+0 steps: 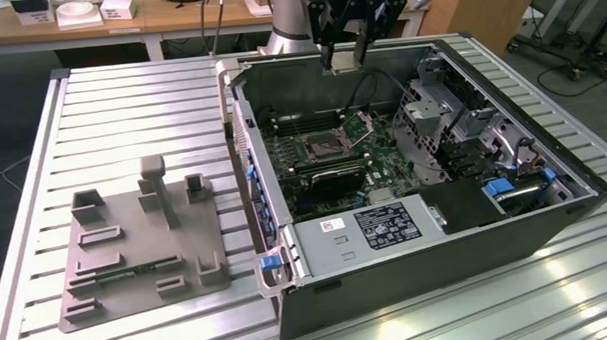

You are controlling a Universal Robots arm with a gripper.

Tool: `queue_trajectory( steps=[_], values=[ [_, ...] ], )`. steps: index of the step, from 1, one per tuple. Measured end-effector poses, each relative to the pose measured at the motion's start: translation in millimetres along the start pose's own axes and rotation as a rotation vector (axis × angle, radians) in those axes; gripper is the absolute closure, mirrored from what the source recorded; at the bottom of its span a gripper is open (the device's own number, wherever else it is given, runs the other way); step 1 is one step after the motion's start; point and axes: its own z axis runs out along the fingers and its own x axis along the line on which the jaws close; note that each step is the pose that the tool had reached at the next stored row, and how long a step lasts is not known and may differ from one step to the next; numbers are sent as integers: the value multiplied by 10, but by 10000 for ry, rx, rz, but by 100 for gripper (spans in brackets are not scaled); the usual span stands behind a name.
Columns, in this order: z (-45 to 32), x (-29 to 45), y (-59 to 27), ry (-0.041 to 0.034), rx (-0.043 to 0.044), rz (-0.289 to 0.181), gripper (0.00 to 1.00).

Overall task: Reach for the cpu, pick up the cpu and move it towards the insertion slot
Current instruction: 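Pick up the cpu and move it towards the insertion slot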

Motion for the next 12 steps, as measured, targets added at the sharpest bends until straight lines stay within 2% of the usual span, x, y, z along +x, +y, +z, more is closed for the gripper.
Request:
queue_trajectory(
  steps=[7, 12],
  values=[
    [0, -7, 0, 0, -1, -3, 46],
    [3, -84, 2, 0, -1, -1, 46]
  ],
)
